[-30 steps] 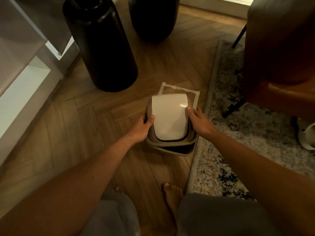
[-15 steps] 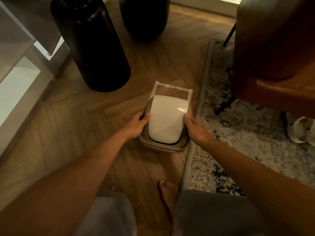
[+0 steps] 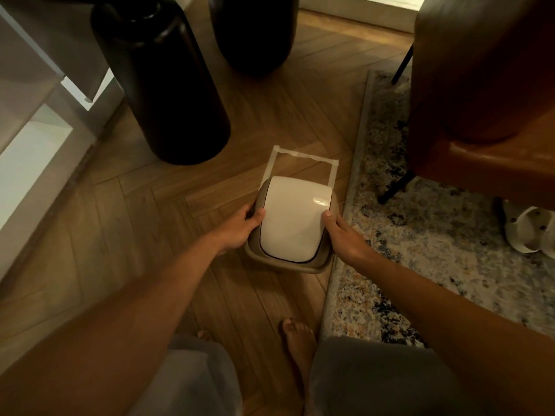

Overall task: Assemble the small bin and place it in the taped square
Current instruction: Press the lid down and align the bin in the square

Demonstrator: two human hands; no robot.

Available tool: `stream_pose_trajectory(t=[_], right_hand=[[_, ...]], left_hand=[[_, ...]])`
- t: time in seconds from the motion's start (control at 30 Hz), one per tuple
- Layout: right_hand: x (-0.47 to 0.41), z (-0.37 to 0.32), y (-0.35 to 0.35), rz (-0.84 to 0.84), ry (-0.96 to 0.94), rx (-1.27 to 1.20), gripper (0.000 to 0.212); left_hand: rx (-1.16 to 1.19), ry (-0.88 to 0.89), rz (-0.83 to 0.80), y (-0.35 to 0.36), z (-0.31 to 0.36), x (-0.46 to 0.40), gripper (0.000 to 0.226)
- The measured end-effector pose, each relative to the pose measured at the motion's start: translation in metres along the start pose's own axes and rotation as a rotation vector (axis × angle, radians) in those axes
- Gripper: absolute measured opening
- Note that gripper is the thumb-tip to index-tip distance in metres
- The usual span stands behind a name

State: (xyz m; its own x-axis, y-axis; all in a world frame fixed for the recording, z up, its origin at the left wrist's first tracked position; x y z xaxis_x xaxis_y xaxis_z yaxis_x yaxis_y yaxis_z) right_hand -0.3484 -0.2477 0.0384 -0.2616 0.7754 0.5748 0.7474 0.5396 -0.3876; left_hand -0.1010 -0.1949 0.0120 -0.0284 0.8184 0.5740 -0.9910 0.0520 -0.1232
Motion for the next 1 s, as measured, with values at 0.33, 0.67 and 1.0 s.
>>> stream_pose_trajectory(t=[0.33, 0.67, 1.0], right_hand=[[-0.006, 0.000, 0.004, -0.037, -0.073, -0.077, 0.088], [0.000, 0.003, 0.011, -0.054, -0.150, -0.123, 0.080], [0.003, -0.002, 0.005, 0.051, -0.172, -0.064, 0.074]], left_hand=[[0.065, -0.010, -0.057, 0.004, -0.006, -0.003, 0.084], [-0.016, 0.018, -0.070, 0.009, -0.002, 0.000, 0.082], [-0.163, 0.167, 0.120, 0.007, 0.014, 0.005, 0.062]])
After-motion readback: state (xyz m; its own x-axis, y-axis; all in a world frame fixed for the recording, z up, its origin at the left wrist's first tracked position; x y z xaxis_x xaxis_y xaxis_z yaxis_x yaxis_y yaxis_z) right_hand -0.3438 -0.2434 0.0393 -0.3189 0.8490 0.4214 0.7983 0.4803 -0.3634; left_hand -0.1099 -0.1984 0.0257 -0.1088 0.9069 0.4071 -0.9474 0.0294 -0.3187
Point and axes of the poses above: each hand's wrist, its own x-axis away from the middle knuckle, its own y-axis out of the palm, z = x × y, the point moved 9 cm from there along -x, towards the middle knuckle, and after that the axes turned 4 degrees about x, right-handed, at the moved point
